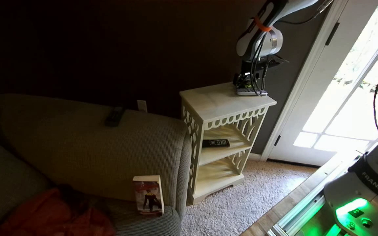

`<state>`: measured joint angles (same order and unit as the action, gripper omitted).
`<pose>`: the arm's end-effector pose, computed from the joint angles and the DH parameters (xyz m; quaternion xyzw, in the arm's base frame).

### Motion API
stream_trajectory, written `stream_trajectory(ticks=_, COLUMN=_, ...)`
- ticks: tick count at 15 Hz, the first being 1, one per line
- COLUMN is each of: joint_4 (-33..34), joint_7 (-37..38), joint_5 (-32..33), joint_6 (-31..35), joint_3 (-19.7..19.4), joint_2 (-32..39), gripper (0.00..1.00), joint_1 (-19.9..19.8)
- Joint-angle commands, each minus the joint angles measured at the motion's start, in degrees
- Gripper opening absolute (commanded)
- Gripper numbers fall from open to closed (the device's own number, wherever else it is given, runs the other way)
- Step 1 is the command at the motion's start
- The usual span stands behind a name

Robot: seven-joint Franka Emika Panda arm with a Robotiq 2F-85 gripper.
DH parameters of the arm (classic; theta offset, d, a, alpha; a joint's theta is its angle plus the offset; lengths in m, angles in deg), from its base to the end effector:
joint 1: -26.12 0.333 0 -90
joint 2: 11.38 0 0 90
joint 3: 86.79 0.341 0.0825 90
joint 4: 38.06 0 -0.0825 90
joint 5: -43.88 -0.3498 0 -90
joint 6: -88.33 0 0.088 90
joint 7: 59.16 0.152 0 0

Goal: Move the car to the right.

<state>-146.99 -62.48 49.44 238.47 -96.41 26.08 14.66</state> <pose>0.5936 -0.2237 0.1671 0.9920 -0.0943 0.0184 0.0816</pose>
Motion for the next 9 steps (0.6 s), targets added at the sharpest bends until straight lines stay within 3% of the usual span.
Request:
stream_trajectory(ticks=1, joint_4=-1.6, joint_7=-1.9, joint_5=-2.5, joint_6=-1.8, joint_3=2.5, joint_2=-3.3, gripper=1.0, joint_1=-1.5)
stream_trajectory(ticks=9, joint_4=-4.9, joint_7=2.9, joint_5=-2.9, joint_6=-9.0, joint_3=1.4, joint_2=-12.0, gripper=1.0, joint_1=1.0)
